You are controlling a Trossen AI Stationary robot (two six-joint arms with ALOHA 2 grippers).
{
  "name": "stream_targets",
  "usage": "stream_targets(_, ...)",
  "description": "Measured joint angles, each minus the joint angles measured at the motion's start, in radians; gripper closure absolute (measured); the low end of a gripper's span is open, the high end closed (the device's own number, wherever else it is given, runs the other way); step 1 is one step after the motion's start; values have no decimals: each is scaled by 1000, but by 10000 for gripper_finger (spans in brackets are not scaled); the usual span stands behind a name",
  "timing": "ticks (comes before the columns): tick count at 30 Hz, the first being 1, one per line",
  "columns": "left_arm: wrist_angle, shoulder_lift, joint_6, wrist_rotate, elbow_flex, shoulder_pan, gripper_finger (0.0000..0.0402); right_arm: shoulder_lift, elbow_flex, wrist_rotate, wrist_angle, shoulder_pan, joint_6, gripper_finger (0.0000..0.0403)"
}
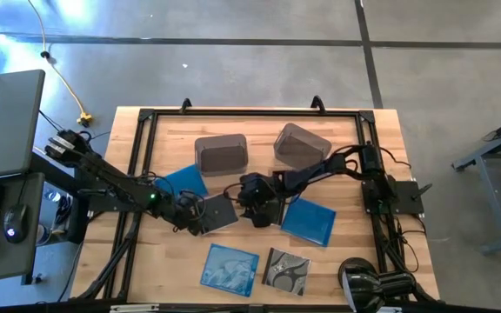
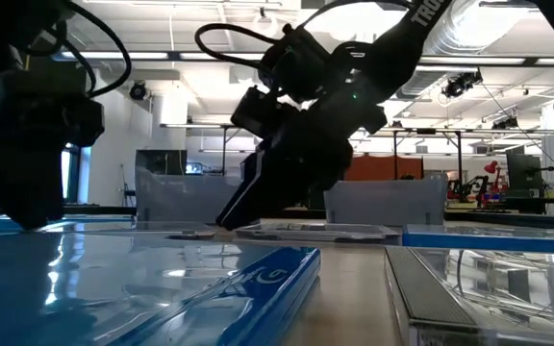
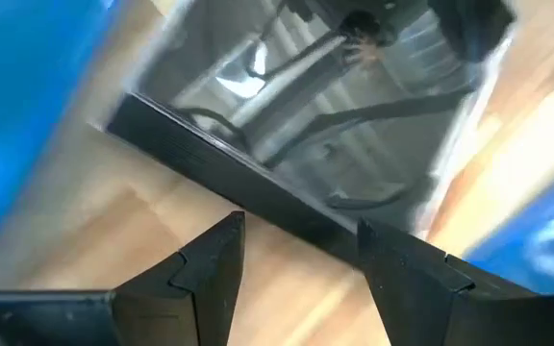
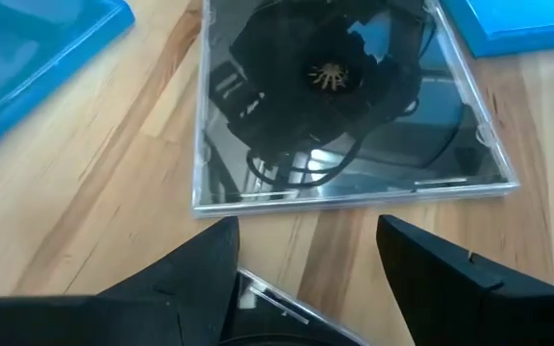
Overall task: Pick & place jewel cases by type
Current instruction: Put the top left black CD case into the left black bin
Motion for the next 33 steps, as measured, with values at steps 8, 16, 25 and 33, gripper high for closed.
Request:
stream_targets(8,35,0,-189,18,1,-1,202,-2,0,0,-13,5,18,159)
stream_targets(16,-17,10,-258,-26,2,-1,202,-2,0,1,-12,-2,14,159)
stream_targets(25,4,24,-191,-107,-1,2,202,-2,0,-9,11,-38,18,159)
stream_targets(33,31,27,-97,-190,-4,10,202,-2,0,-60,9,-45,17,159)
